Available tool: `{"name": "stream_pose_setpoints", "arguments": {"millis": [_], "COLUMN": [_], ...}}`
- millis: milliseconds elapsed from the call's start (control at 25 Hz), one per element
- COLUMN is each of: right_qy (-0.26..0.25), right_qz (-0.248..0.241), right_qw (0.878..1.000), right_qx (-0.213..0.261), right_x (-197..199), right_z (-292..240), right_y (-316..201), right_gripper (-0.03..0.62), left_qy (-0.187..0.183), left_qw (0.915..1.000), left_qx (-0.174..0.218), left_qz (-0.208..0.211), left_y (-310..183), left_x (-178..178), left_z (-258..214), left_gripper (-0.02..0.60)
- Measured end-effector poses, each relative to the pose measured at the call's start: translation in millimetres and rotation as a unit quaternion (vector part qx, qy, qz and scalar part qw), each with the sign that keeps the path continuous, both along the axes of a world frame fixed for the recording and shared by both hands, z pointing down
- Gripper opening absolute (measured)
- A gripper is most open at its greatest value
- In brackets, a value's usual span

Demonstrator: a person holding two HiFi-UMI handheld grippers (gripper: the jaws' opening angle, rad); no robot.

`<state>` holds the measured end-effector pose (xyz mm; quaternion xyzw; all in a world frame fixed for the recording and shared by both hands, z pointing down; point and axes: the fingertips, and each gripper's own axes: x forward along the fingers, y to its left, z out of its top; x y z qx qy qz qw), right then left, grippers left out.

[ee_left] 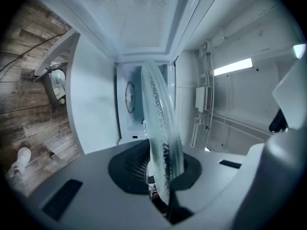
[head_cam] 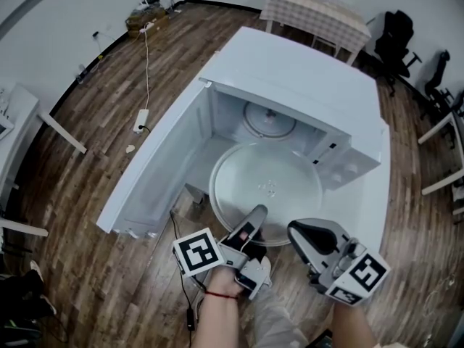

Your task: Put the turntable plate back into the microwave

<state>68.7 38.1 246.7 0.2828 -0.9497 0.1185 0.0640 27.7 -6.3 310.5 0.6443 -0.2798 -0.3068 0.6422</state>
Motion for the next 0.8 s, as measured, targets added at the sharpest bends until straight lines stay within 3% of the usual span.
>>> {"name": "stream_pose_setpoints", "arguments": {"millis": [800], "right_qy": [0.000], "right_qz": [-0.014], "right_qw": [1.000], "right_qx": [-0.012], "right_x": [-3], "right_z": [14], "right_y": [-46], "right_gripper": [0.032], "left_qy": [-0.002], "left_qw": [0.9998], "left_qx": [-0.003], "left_qz": [-0.019], "left_y": [-44], "left_x": [-4], "left_z": [15], "left_gripper": [0.032]}}
